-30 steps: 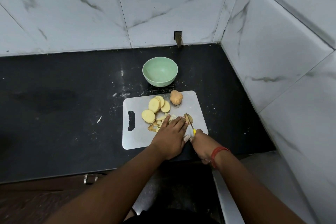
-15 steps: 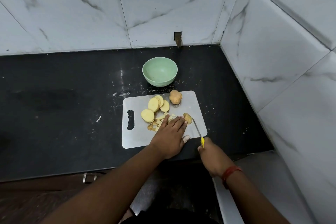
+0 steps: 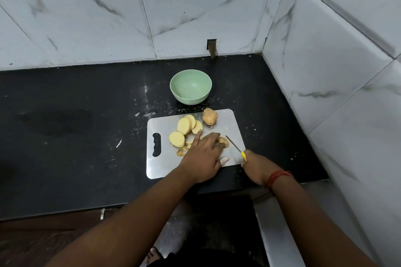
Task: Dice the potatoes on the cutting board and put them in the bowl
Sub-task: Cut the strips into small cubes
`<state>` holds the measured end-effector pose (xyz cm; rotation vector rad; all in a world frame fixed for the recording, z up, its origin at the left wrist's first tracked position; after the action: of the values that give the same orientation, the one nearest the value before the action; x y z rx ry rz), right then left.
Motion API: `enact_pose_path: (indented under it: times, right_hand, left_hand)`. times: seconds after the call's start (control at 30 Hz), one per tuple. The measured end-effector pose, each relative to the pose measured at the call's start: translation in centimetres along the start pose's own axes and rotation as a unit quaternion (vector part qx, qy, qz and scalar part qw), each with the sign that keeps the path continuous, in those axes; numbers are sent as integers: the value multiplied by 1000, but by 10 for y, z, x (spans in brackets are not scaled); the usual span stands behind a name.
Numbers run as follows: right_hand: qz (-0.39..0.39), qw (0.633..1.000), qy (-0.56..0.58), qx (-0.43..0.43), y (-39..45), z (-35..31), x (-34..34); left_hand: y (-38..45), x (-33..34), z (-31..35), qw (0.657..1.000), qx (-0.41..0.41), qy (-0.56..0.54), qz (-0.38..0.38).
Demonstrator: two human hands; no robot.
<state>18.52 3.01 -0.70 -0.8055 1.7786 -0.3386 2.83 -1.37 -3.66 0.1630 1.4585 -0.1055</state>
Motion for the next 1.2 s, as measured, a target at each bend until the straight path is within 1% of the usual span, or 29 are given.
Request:
enact_pose_path:
  times: [0.1,0.17,0.4,0.5,0.73,0.83,0.9,1.0,1.07,1.2]
  right_hand:
    - [27,998,65,5,-4,2,4]
    - [27,993,114,20,-9,2,12]
    - [23,984,173,36,-9,-6,23]
    - [19,985,169,42,-6,-9,20]
    - [-2,992,114,52,3,-14,27]
    - [1,995,90,39,16,-16,27]
    - [-7,993,109,44,18,-14,30]
    - [-35,981,176,69,16,-10,35]
    - [-48,978,189,73,16,-8,35]
    - [-61,977,192,68,15,-8,33]
  left_hand:
    - [-1,7,-2,999,29,14,-33]
    - [-1,9,-3,998,37,20,-42]
    - [3,12,4,998,24,17,-50]
    - [4,14,3,998,18,10,-62]
    - [5,18,-3,998,28,-2,-65]
    - [7,15,-4,997,28,-6,-73]
    - [8,14,-4,997,34,-4,-71]
    - [8,17,-4,997,33,3,-70]
    - [8,19,-5,997,36,4,-66]
    - [7,12,-2,996,76,41,-20]
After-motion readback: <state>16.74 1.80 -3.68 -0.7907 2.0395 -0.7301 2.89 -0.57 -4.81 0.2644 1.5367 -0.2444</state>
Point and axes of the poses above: each hand's wrist, its own y-axis towards the middle knuckle, its own x-axis out of the palm, z = x × y, the point moved 6 cm from there along y, towards the middle knuckle, and after that the axes turned 3 degrees about y, right-handed, at the moved point
